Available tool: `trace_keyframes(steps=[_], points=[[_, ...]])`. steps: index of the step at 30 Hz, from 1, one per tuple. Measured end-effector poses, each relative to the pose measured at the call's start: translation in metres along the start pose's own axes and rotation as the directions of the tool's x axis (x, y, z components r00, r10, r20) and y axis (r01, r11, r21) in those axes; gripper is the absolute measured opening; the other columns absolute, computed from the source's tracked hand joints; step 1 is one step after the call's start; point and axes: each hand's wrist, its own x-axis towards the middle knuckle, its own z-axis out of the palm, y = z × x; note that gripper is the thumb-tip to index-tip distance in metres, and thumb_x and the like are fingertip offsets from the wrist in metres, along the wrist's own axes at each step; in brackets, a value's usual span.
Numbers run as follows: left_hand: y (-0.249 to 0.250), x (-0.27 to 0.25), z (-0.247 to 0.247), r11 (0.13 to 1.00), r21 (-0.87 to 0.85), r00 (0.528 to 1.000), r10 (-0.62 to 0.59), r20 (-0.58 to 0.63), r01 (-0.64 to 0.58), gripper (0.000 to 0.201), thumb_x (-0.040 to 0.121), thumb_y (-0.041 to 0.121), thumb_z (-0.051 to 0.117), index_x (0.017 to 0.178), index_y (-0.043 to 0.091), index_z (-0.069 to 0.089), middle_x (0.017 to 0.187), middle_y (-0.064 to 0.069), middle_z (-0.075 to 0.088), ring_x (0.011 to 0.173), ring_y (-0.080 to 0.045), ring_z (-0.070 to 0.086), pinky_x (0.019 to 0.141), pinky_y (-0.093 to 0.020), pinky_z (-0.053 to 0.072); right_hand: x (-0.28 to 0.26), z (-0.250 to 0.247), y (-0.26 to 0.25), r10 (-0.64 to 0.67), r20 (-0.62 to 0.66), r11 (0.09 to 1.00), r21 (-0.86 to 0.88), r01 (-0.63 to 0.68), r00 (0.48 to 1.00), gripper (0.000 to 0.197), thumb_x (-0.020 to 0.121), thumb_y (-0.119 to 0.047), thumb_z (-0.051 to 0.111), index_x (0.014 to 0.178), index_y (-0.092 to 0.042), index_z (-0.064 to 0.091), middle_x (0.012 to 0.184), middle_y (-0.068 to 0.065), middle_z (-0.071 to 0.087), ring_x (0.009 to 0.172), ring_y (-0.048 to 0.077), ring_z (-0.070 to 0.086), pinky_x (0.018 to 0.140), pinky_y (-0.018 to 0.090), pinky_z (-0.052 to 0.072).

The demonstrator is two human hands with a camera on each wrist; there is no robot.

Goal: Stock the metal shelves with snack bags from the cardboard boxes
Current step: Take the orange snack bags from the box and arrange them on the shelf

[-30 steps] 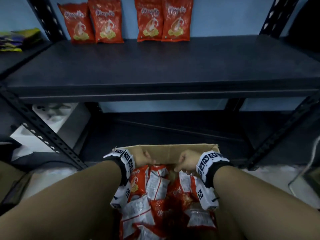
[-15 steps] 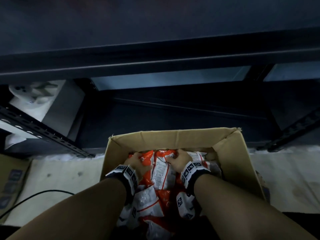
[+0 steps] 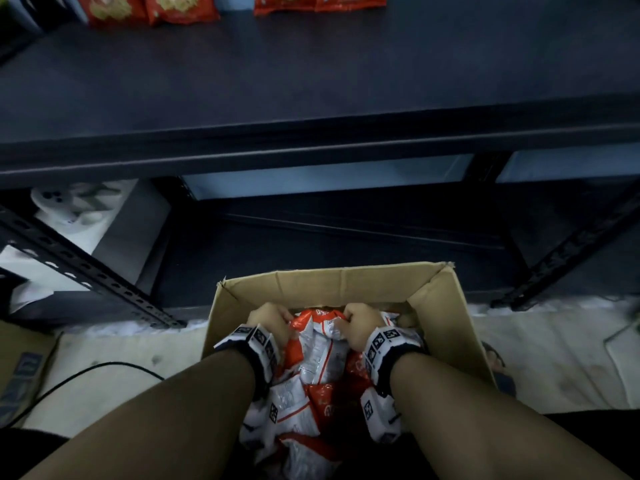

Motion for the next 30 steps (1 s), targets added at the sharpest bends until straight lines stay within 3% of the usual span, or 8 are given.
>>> trace_keyframes(steps=[4,6,9,12,16,19,23,30], points=[[0.024,-0.026,-0.022,0.983,0.041,0.981,0.176,0.083,-0.179,0.016,0.074,0.023,0.089,0.082,0.026,0.075,0.087,0.007,0.074,0.082,-0.012,0.069,0.07,-0.02,0.055,-0.01,-0.049,-0.018,0.014,0.124,0.974,-0.226,0.014,0.992,0.04,0.086,-0.053,0.067,0.066,-0.022,0.052,0.081,0.001,0.064,0.08,0.023,0.063,0.08,0.036,0.056],[0.041,-0.04,-0.04,0.962,0.052,0.954,0.258,0.15,-0.268,0.019,0.075,0.024,0.089,0.085,0.022,0.074,0.083,0.004,0.074,0.077,-0.012,0.067,0.066,-0.022,0.055,-0.017,-0.079,-0.031,-0.016,0.136,0.935,-0.348,0.063,0.991,0.047,0.079,-0.062,0.066,0.063,-0.02,0.052,0.074,-0.001,0.061,0.077,0.023,0.062,0.073,0.033,0.055],[0.069,-0.062,-0.07,0.934,0.045,0.92,0.338,0.199,-0.353,0.023,0.075,0.018,0.089,0.094,0.015,0.077,0.072,0.005,0.07,0.061,-0.008,0.063,0.047,-0.016,0.049,-0.051,-0.13,-0.061,-0.074,0.163,0.897,-0.421,0.137,0.984,0.037,0.091,-0.041,0.07,0.07,-0.012,0.06,0.072,0.003,0.056,0.076,0.023,0.056,0.059,0.027,0.041],[0.092,-0.082,-0.097,0.911,0.027,0.888,0.394,0.235,-0.411,0.018,0.073,0.016,0.091,0.084,0.019,0.077,0.071,0.006,0.073,0.066,-0.011,0.069,0.057,-0.021,0.055,-0.076,-0.172,-0.078,-0.097,0.154,0.891,-0.426,0.155,0.983,0.034,0.092,-0.035,0.073,0.095,-0.002,0.073,0.081,0.008,0.066,0.075,0.022,0.062,0.065,0.027,0.046],[0.121,-0.112,-0.13,0.887,0.074,0.849,0.407,0.338,-0.455,0.016,0.079,0.018,0.088,0.082,0.02,0.073,0.077,0.003,0.074,0.067,-0.011,0.07,0.066,-0.031,0.062,-0.106,-0.216,-0.095,-0.109,0.161,0.872,-0.458,0.172,0.981,0.027,0.092,-0.034,0.075,0.089,-0.006,0.073,0.074,0.007,0.07,0.064,0.021,0.065,0.063,0.028,0.051],[0.137,-0.135,-0.157,0.88,0.118,0.846,0.395,0.359,-0.461,0.013,0.082,0.018,0.085,0.088,0.017,0.074,0.089,-0.004,0.077,0.082,-0.02,0.075,0.069,-0.038,0.064,-0.126,-0.24,-0.107,-0.117,0.15,0.863,-0.474,0.175,0.982,0.025,0.093,-0.034,0.073,0.082,-0.012,0.068,0.066,0.002,0.066,0.06,0.02,0.061,0.059,0.027,0.05],[0.143,-0.154,-0.191,0.844,0.163,0.841,0.452,0.297,-0.511,0.016,0.086,0.023,0.082,0.099,0.016,0.075,0.093,-0.001,0.077,0.088,-0.019,0.075,0.065,-0.031,0.062,-0.148,-0.263,-0.117,-0.155,0.134,0.882,-0.427,0.198,0.979,0.025,0.096,-0.032,0.069,0.079,-0.014,0.063,0.063,-0.001,0.066,0.057,0.017,0.061,0.049,0.024,0.047],[0.123,-0.159,-0.22,0.759,0.176,0.779,0.608,0.153,-0.627,0.011,0.086,0.033,0.08,0.096,0.03,0.077,0.091,0.01,0.078,0.084,-0.006,0.074,0.085,-0.036,0.063,-0.16,-0.279,-0.114,-0.311,0.083,0.904,-0.281,0.322,0.947,0.037,0.092,-0.032,0.073,0.066,-0.02,0.049,0.06,0.001,0.062,0.061,0.019,0.059,0.056,0.03,0.045]])
